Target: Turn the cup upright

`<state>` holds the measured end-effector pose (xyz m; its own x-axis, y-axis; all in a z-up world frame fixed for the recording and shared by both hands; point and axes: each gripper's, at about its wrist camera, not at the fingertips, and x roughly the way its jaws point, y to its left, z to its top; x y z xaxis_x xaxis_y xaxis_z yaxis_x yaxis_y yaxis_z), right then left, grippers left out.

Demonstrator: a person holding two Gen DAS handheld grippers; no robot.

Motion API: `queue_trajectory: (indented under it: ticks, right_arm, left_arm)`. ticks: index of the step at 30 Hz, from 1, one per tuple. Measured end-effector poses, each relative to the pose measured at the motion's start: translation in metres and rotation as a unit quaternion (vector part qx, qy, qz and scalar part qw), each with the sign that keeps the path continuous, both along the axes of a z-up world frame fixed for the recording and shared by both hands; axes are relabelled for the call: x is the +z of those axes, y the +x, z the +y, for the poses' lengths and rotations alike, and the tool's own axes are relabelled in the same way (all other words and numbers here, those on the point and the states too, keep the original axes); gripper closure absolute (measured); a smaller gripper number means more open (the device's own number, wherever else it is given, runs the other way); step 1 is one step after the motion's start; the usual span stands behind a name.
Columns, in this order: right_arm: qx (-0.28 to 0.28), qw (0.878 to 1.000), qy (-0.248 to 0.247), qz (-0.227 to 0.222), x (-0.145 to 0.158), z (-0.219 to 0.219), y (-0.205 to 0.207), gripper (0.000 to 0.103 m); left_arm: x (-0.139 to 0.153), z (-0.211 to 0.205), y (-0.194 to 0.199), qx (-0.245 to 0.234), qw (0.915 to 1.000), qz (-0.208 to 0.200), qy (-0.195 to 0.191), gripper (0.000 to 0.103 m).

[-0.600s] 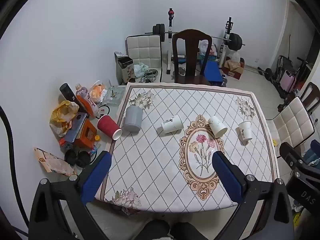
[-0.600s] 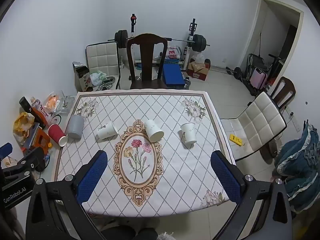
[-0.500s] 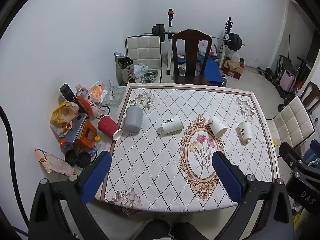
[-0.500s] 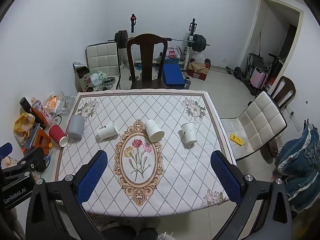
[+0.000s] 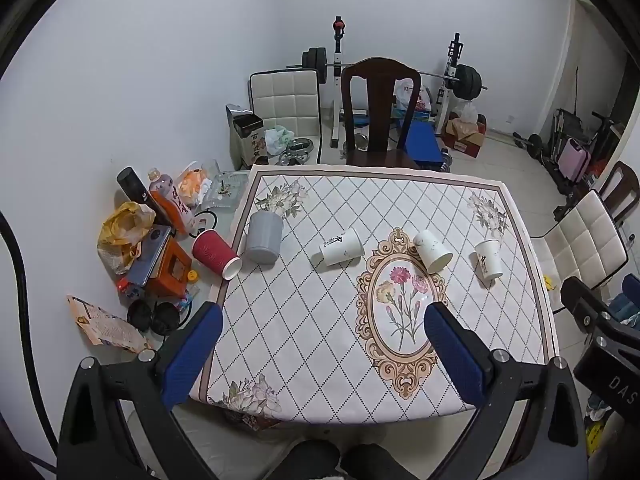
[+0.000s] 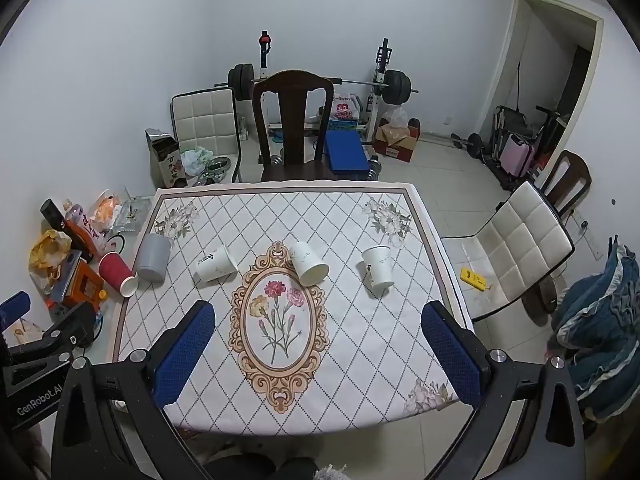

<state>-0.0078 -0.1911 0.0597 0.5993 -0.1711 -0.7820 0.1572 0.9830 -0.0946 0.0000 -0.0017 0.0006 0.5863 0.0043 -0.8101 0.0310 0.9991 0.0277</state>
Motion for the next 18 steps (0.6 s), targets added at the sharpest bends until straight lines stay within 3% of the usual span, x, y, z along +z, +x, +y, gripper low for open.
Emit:
queue_trajectory:
  ticks: [18]
  right_arm:
    - [0.001, 1.0, -0.001, 0.003, 0.0019, -0.0003, 0.0026, 0.0]
  left_arm:
    - [-0.0037, -0.0024, 0.0046, -0.001, 1.0, 0.0, 0.001, 0.0]
